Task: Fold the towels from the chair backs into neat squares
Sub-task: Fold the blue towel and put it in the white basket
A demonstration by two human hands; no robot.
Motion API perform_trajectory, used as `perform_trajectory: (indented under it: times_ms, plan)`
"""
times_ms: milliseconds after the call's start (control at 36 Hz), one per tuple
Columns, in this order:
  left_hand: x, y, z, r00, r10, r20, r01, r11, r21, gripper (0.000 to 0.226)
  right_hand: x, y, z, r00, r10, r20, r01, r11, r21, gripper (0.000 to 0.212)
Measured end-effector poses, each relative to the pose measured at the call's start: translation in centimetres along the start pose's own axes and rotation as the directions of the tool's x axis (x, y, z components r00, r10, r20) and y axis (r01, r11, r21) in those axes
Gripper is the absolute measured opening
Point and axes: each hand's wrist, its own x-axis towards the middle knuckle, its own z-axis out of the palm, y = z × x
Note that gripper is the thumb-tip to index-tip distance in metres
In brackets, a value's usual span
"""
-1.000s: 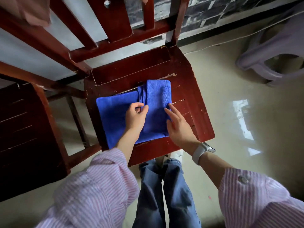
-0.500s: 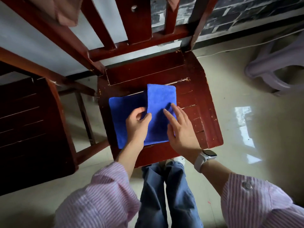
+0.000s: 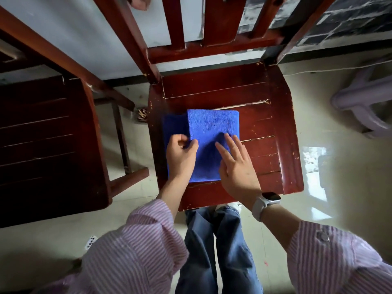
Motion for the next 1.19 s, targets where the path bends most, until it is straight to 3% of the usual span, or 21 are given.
perform_trajectory:
  times_ms: [83, 222, 278, 389, 444, 528, 611, 722, 861, 1000, 1194]
  plan:
    - [-0.2, -0.1, -1.3, 0.999, -0.01, -0.031, 0.007, 0.996, -0.087, 0.022, 0.5, -1.0, 0.3, 0.997, -0.066, -0.027, 0.066, 0.998, -0.02, 0.05]
    - [1.8, -1.5, -3.3, 0.955, -0.286, 0.082, 0.297, 0.93, -0.217, 0.039, 1.0, -1.8, 2.3, 0.994, -0.097, 0.054, 0.104, 0.983, -0.154, 0.05]
    - [2.5, -2.3, -3.7, 0.944, -0.305, 0.123, 0.324, 0.927, -0.189, 0.029, 1.1, -1.8, 2.8, 0.992, -0.085, 0.092, 0.102, 0.974, -0.203, 0.051]
    - [1.9, -1.9, -4.3, 0.956, -0.253, 0.151, 0.268, 0.96, -0.086, 0.027, 1.3, -1.7, 3.1, 0.992, -0.076, 0.101, 0.097, 0.971, -0.219, 0.052]
    - [1.1, -1.9, -4.4, 0.958, -0.213, 0.191, 0.208, 0.977, 0.044, 0.023, 1.3, -1.8, 3.1, 0.992, -0.077, 0.104, 0.098, 0.97, -0.221, 0.051]
    - [-0.4, -2.1, -4.4, 0.969, -0.001, 0.249, -0.087, 0.936, 0.341, 0.022, 1.3, -1.8, 3.0, 0.991, -0.066, 0.113, 0.09, 0.971, -0.22, 0.052]
    - [-1.0, -1.9, -4.4, 0.962, 0.185, 0.199, -0.25, 0.888, 0.385, 0.025, 1.5, -2.2, 2.7, 0.993, -0.067, 0.1, 0.085, 0.978, -0.189, 0.053]
    - [-1.0, -2.2, -4.6, 0.962, 0.255, 0.102, -0.272, 0.841, 0.467, 0.028, 1.9, -2.9, 2.7, 0.989, -0.103, 0.106, 0.125, 0.966, -0.227, 0.053]
    - [0.2, -3.8, -5.4, 0.983, 0.15, 0.108, -0.185, 0.79, 0.585, 0.031, 2.0, -2.7, 3.6, 0.981, -0.104, 0.163, 0.158, 0.918, -0.363, 0.053]
    - [2.2, -2.5, -5.4, 0.995, 0.102, 0.021, -0.099, 0.865, 0.492, 0.031, 2.1, -2.1, 3.6, 0.977, -0.126, 0.175, 0.187, 0.897, -0.401, 0.057]
    - [5.2, -1.7, -4.3, 0.979, 0.197, 0.054, -0.199, 0.859, 0.472, 0.026, 1.8, -1.5, 3.5, 0.983, -0.128, 0.13, 0.17, 0.9, -0.402, 0.056]
